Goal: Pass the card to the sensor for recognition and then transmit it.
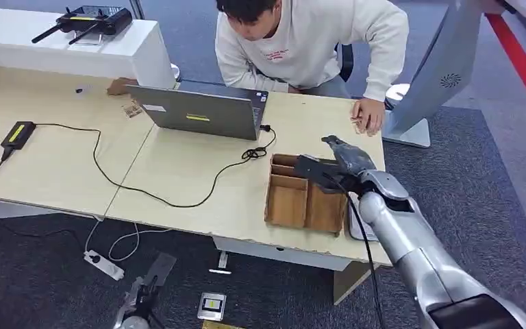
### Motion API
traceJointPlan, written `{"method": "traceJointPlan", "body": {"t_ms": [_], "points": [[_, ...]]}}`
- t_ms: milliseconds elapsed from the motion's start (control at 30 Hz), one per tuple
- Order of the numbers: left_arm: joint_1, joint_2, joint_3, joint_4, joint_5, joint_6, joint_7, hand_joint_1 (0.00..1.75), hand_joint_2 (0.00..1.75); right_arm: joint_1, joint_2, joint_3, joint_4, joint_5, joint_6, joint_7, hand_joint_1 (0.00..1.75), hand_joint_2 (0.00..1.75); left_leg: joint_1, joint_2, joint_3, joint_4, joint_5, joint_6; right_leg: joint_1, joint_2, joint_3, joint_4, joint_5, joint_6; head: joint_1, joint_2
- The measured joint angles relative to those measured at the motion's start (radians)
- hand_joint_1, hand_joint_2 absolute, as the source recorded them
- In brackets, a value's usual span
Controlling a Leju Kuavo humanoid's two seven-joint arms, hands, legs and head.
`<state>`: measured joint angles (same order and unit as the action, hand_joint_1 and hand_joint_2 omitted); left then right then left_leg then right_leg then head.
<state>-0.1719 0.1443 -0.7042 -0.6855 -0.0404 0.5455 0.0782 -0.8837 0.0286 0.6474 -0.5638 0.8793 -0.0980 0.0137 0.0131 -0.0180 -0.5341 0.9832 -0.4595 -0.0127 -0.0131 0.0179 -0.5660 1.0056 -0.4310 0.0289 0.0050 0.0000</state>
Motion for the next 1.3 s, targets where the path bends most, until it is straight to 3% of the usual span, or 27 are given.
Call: {"method": "traceJointPlan", "body": {"t_ms": [233, 733, 1300], "points": [[-0.009, -0.032, 0.032, 0.004, -0.113, -0.047, -0.008, 0.00, 0.00, 0.059, -0.050, -0.024, -0.055, 0.015, 0.006, 0.024, 0.00, 1.75, 0.000, 0.000, 0.000, 0.000, 0.000, 0.000, 0.000, 0.000, 0.000, 0.000, 0.000, 0.000, 0.000, 0.000], [-0.024, -0.065, 0.090, 0.025, -0.190, -0.074, -0.010, 0.00, 0.00, 0.095, -0.097, -0.057, -0.137, 0.011, 0.012, 0.026, 0.00, 1.75, 0.000, 0.000, 0.000, 0.000, 0.000, 0.000, 0.000, 0.001, 0.000, 0.000, 0.000, 0.000, 0.000, 0.000], [-0.044, -0.094, 0.137, 0.060, -0.192, -0.094, -0.044, 0.00, 0.00, 0.096, -0.094, -0.081, -0.214, 0.017, 0.058, 0.005, 0.00, 1.75, 0.000, 0.000, 0.000, 0.000, 0.000, 0.000, 0.000, 0.001, 0.000, 0.000, 0.000, 0.000, -0.001, 0.000]]}}
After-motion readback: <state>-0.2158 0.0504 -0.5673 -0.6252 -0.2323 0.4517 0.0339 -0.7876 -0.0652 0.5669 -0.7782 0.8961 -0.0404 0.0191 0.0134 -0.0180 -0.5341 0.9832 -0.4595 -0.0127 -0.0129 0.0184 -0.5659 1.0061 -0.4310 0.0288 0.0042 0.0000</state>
